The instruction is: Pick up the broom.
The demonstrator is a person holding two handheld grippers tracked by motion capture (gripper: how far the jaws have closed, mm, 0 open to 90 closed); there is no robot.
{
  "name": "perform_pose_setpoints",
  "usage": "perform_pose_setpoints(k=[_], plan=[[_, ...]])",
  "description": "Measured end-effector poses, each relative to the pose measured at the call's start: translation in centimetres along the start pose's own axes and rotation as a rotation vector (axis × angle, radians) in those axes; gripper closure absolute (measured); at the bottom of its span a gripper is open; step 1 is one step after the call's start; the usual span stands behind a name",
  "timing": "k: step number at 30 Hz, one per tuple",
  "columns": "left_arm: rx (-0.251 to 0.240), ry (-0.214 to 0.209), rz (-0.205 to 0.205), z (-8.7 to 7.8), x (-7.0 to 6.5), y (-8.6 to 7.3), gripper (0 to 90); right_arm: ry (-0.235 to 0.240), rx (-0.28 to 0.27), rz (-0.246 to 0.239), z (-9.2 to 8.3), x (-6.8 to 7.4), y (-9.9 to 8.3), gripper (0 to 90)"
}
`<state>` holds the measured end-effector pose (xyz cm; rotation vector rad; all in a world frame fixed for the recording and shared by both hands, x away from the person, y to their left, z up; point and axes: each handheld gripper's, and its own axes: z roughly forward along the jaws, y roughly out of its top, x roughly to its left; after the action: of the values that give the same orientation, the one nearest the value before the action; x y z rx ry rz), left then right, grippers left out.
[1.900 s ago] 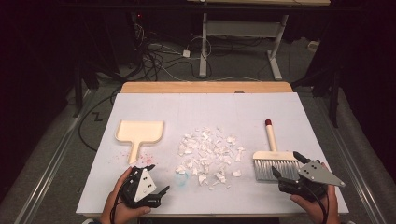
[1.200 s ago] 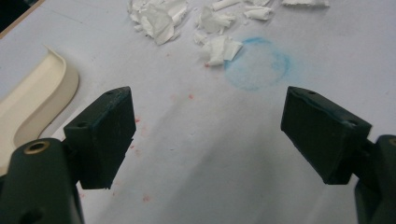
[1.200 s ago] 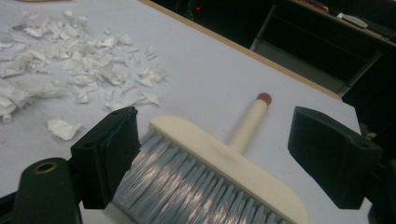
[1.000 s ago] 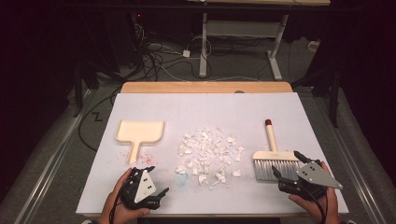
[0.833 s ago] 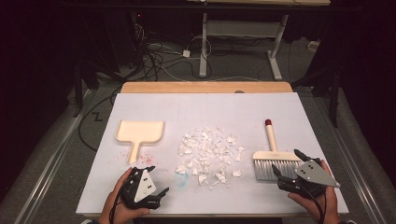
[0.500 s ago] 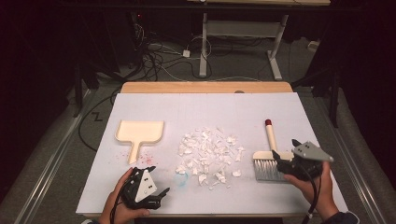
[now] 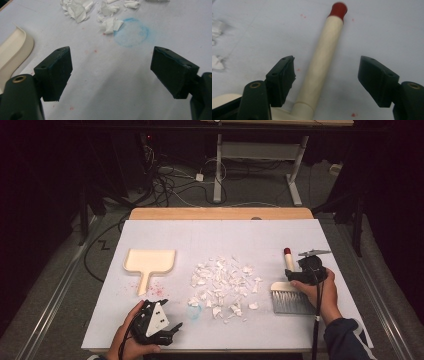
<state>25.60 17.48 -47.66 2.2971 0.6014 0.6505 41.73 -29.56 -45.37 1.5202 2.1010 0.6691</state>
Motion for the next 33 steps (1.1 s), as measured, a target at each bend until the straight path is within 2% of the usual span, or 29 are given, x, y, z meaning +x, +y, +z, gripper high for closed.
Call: perform_pose_setpoints(k=[2,3,5,7,9,10,12,16,17,27,28,31,33], plan=[[0.001,-0.004,-0.006,0.0,0.0,0.0,17.0,0.003,0.022,0.005,0.5,0.0,0.0,39.6],[-0.002,0.0,0.0,0.0,0.0,0.0,17.0,0.022,0.022,0.026,1.0,0.0,-0.1,42.3],[0.0,-0.005,-0.003,0.0,0.0,0.0,17.0,0.028,0.024,0.032,0.9,0.2,0.0,48.2],[0.0,-0.004,0.005,0.0,0.0,0.0,16.9,0.037,0.019,0.024,0.9,0.4,0.1,55.9],[-0.004,-0.01,0.0,-0.1,-0.1,0.0,17.0,0.038,0.019,0.021,1.0,0.4,0.1,58.0],[-0.005,-0.009,0.001,-0.1,-0.1,0.0,17.0,0.052,0.004,0.026,1.1,0.2,0.1,63.2],[-0.006,-0.009,-0.001,-0.1,-0.1,0.0,17.0,0.066,0.007,0.033,1.2,0.0,0.2,64.1],[-0.005,-0.015,0.0,0.0,-0.1,0.1,17.0,0.054,0.007,0.012,1.3,0.2,0.4,67.7],[-0.004,-0.016,-0.001,0.1,-0.1,0.1,17.0,0.062,-0.002,0.011,1.4,0.1,0.4,71.0],[-0.001,-0.016,-0.001,0.0,-0.3,0.1,17.0,0.092,-0.036,0.036,1.2,-0.4,0.1,71.2],[-0.001,-0.017,0.0,0.0,-0.3,0.1,17.0,0.099,-0.069,0.036,0.7,-0.6,0.1,71.2],[-0.003,-0.018,-0.005,0.0,-0.2,0.1,17.0,0.11,-0.121,0.011,-0.1,-0.8,0.2,71.2],[-0.002,-0.017,-0.006,0.0,-0.2,0.1,17.0,0.102,-0.133,0.009,-0.4,-0.8,0.3,71.2]])
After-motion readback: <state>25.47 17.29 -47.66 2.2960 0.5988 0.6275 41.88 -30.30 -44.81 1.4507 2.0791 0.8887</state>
